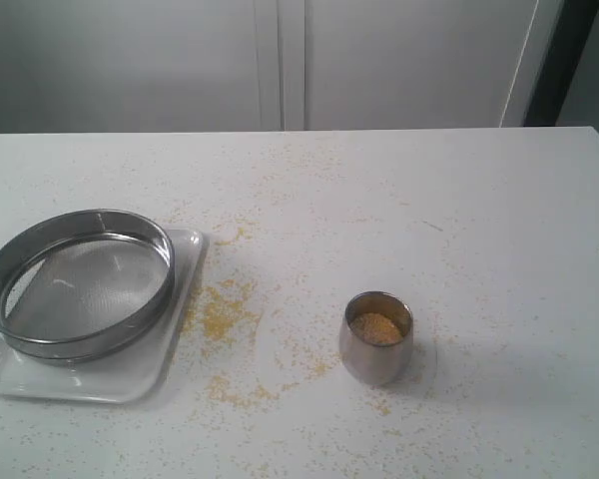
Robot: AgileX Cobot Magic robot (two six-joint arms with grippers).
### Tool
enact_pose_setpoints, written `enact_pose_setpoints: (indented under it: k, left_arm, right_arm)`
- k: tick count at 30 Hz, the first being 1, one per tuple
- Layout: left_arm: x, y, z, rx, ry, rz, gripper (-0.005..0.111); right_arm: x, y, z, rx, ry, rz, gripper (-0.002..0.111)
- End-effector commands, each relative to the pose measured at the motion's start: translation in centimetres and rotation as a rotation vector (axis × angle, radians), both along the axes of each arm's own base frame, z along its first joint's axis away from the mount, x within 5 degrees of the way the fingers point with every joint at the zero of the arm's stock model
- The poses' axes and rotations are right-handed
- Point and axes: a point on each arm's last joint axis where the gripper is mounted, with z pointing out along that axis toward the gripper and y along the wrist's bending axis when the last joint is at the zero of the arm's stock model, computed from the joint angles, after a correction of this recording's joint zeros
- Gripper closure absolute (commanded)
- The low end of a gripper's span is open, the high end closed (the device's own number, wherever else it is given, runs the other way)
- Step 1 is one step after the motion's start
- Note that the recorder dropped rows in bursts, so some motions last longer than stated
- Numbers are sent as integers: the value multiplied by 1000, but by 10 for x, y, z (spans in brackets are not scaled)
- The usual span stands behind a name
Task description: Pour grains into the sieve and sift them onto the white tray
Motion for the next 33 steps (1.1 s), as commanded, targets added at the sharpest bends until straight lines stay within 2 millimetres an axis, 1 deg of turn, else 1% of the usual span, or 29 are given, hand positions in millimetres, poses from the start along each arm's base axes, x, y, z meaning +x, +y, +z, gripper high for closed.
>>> enact_pose_setpoints:
  k: [1, 15, 17, 20, 25, 29, 31, 33]
  left_arm:
    - [0, 0, -2, -10, 2, 1, 107]
    - [0, 0, -2, -10, 2, 1, 107]
    - [0, 0, -2, -10, 2, 1, 107]
    - [0, 0, -2, -10, 2, 1, 107]
    - [0, 0, -2, -10, 2, 1, 107]
    - [0, 0, -2, -10, 2, 1, 107]
    - [0, 0, -2, -10, 2, 1, 107]
    - [0, 0, -2, -10, 2, 1, 107]
  right_arm:
    - [0, 0, -1, -4, -4, -6, 108]
    - [0, 0, 1, -3, -30, -4, 108]
    - [1, 0, 5, -3, -69, -1, 108]
    - [2, 1, 14, -2, -174, 6, 108]
    - [2, 2, 34, -1, -395, 22, 108]
    - [-1, 3, 47, 1, -538, 33, 108]
    - [-2, 3, 51, 1, -579, 36, 108]
    - [-2, 3, 51, 1, -584, 36, 108]
